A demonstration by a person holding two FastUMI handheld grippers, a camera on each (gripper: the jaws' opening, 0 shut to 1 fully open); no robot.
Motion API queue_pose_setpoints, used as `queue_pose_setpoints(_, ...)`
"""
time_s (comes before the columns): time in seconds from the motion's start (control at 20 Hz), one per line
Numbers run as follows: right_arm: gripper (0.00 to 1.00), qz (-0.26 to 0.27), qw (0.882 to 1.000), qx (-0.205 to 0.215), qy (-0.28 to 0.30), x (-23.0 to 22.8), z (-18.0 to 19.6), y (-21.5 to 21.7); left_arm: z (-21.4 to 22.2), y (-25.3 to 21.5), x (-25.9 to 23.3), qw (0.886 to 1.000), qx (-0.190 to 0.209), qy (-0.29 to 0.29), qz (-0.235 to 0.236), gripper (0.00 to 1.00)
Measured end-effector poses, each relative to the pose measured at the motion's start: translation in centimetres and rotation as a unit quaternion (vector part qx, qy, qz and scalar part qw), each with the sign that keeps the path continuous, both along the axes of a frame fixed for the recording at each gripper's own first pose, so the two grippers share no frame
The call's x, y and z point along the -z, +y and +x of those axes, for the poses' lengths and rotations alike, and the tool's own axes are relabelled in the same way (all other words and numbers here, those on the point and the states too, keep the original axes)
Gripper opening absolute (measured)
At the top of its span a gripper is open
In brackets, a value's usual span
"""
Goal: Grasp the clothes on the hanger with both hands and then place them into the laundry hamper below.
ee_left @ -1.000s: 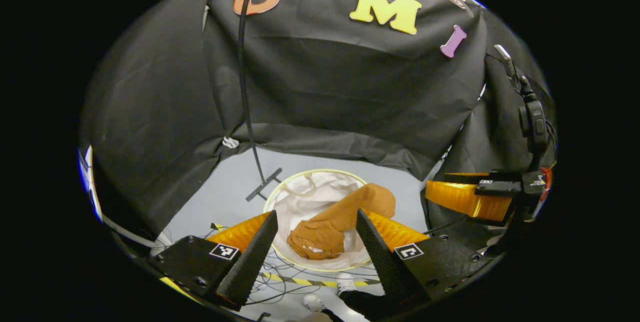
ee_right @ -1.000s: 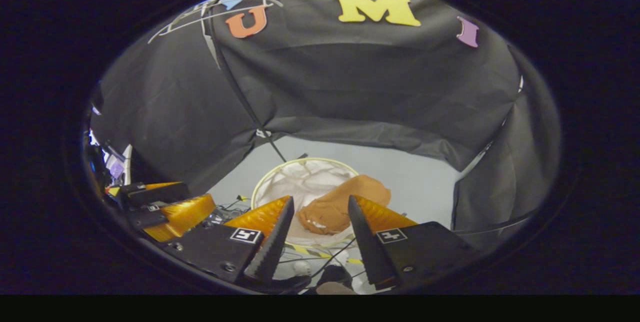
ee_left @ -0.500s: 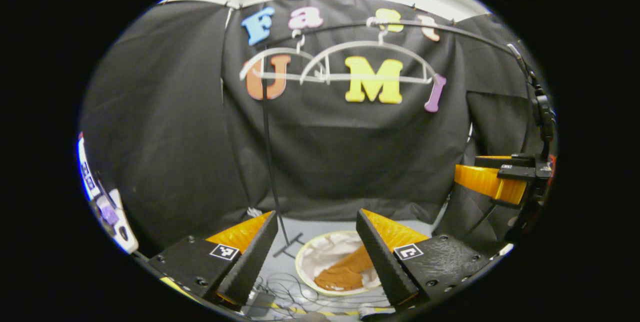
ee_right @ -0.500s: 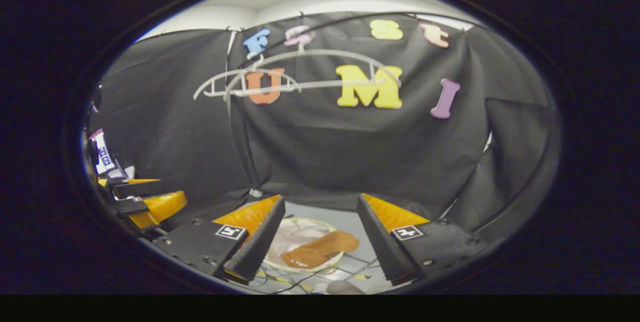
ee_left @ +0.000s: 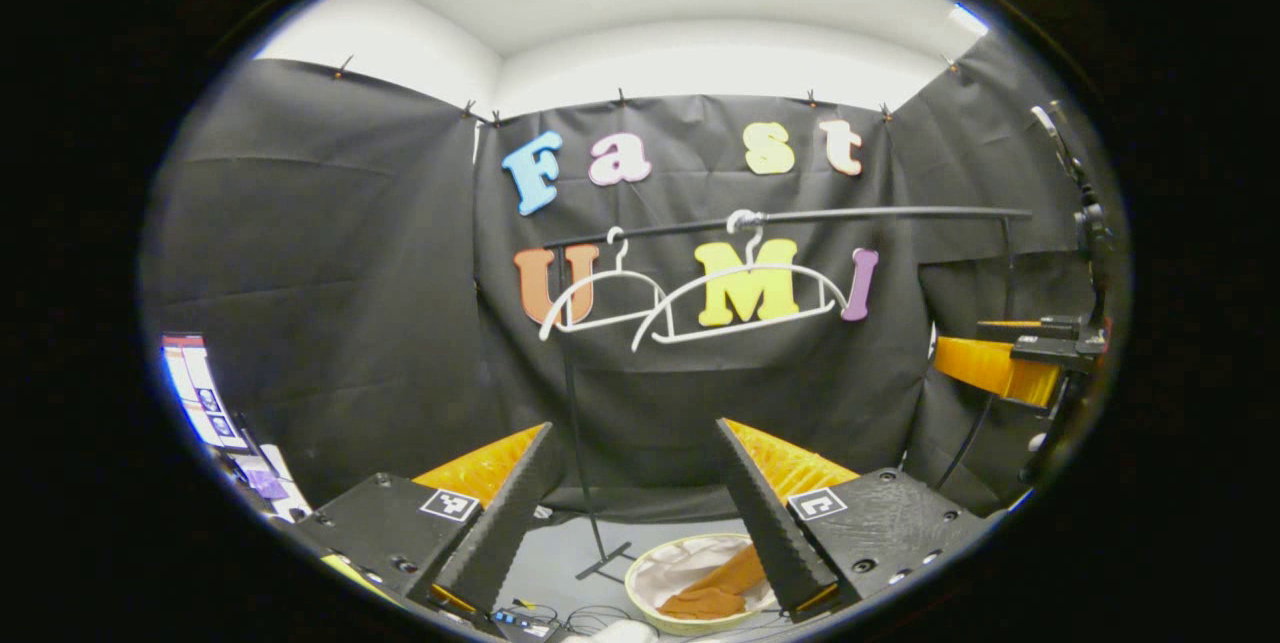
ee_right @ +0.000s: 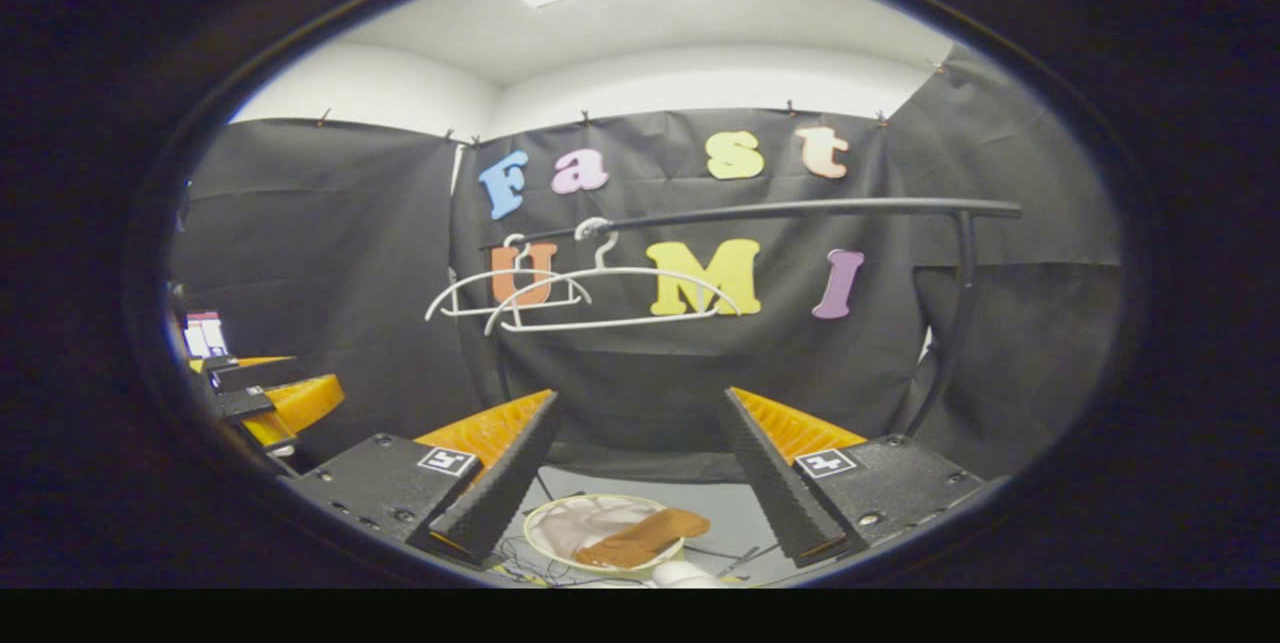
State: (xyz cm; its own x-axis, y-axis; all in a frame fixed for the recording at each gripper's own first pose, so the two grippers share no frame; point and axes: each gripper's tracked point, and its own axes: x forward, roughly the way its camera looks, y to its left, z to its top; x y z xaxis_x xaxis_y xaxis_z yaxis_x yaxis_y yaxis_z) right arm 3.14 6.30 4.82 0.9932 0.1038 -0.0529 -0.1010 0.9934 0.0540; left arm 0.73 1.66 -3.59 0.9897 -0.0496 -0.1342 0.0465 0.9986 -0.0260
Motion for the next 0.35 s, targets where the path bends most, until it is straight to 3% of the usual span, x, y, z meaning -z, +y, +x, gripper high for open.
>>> queue_pose_setpoints(0.35, 1.0, 0.003, 1.0, 0.004, -0.016, -0.1, -3.2, -2.5, -2.8, -0.5, -2.6, 0.999, -0.026, -0.037, 0.003, 1.0)
